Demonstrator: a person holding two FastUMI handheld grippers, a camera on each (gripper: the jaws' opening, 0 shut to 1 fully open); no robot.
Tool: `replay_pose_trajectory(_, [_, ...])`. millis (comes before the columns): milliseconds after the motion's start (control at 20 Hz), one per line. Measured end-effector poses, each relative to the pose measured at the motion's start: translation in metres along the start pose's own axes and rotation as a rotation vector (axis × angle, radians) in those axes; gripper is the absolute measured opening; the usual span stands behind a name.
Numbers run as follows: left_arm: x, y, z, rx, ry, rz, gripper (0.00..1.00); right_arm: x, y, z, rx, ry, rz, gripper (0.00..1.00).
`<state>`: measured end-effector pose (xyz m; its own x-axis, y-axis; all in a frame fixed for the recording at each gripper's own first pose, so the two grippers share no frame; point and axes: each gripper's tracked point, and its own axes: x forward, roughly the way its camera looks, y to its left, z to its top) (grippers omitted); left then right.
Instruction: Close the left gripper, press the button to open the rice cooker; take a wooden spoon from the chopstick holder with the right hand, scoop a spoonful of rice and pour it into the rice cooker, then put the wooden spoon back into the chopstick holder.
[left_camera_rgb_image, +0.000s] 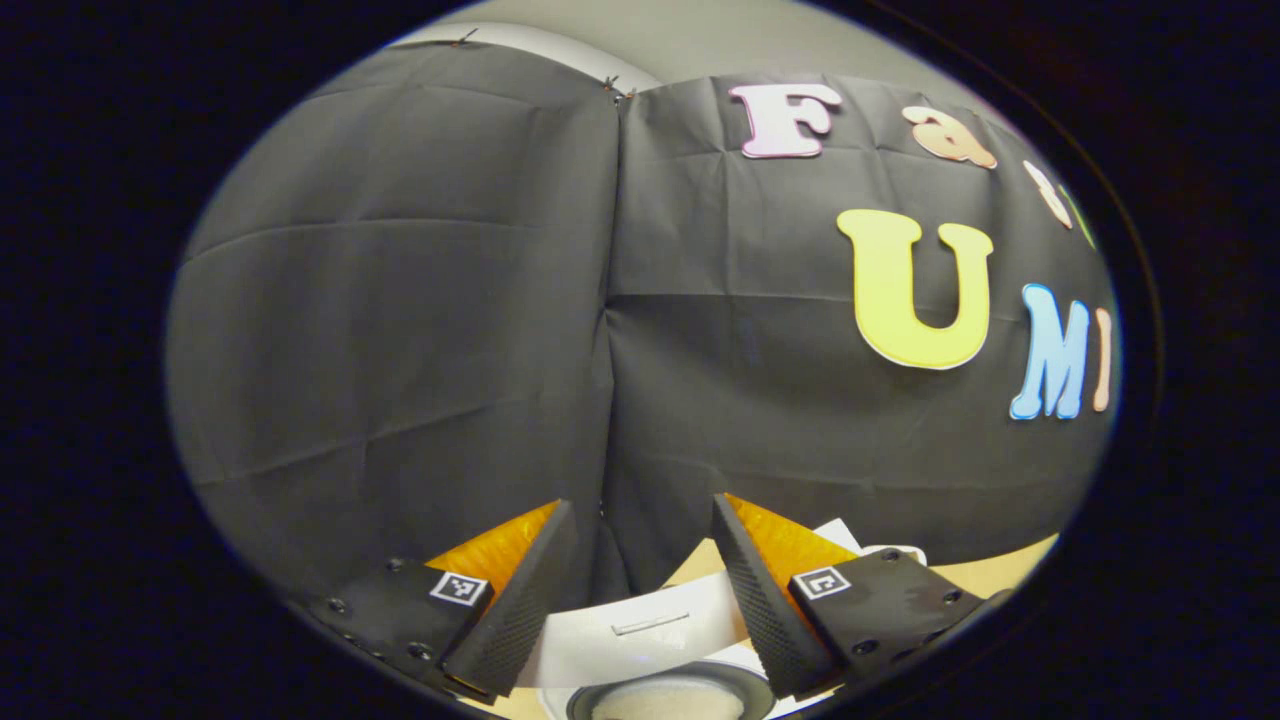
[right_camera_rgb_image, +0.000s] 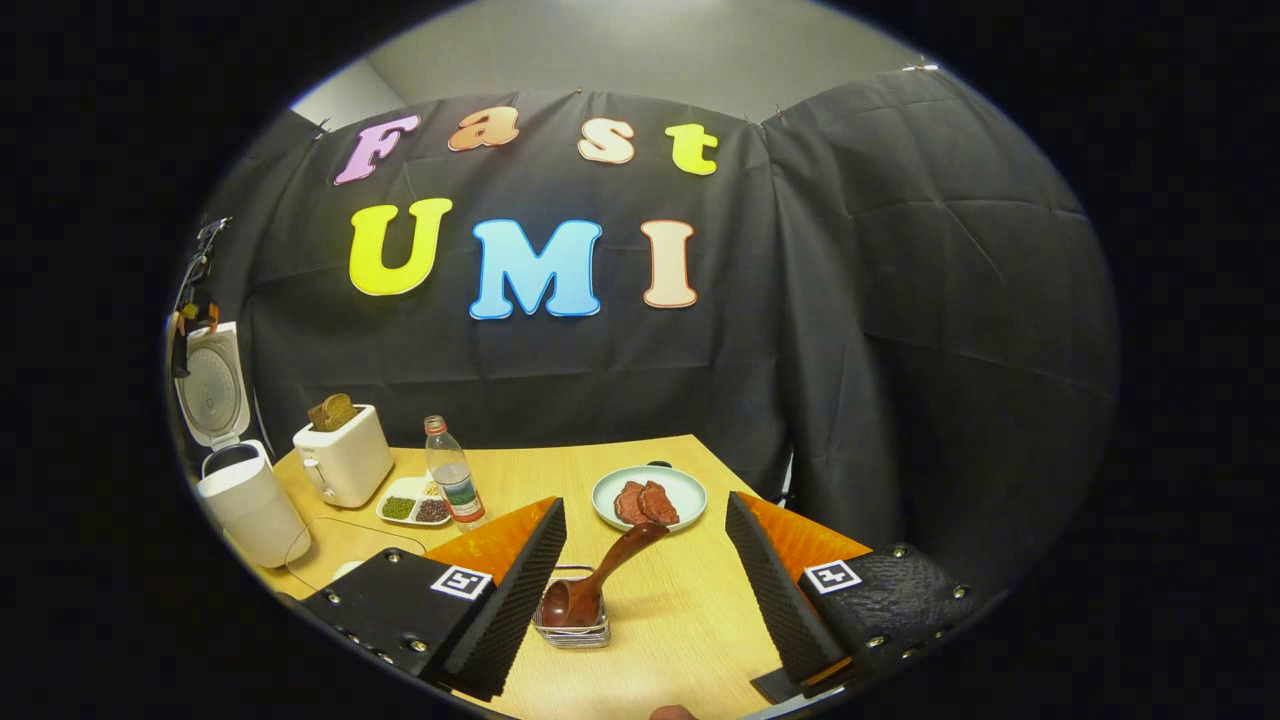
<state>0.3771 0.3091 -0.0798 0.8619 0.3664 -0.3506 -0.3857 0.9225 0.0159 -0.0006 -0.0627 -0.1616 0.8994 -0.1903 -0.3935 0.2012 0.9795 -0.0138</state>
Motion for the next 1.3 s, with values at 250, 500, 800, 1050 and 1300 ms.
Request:
replay_pose_trajectory(250, [-0.032, -0.016, -0.018, -0.002, 0.006, -0.004, 0.95, 0.000, -0.011, 0.012, 0.014, -0.026, 0.040, 0.98])
replay_pose_trajectory(500, [-0.058, -0.031, -0.040, -0.009, 0.024, -0.011, 0.95, 0.001, -0.028, 0.010, 0.011, -0.019, 0.062, 0.98])
replay_pose_trajectory(800, [-0.082, -0.037, -0.075, -0.035, 0.062, -0.007, 0.96, 0.004, -0.038, 0.007, -0.019, -0.016, 0.094, 0.98])
replay_pose_trajectory(1050, [-0.097, -0.047, -0.110, -0.008, 0.090, -0.017, 0.96, 0.007, -0.042, 0.006, -0.032, -0.009, 0.123, 0.98])
replay_pose_trajectory(1300, [-0.109, -0.057, -0.145, -0.015, 0.134, -0.025, 0.98, 0.011, -0.046, 0.000, -0.047, 0.002, 0.145, 0.98])
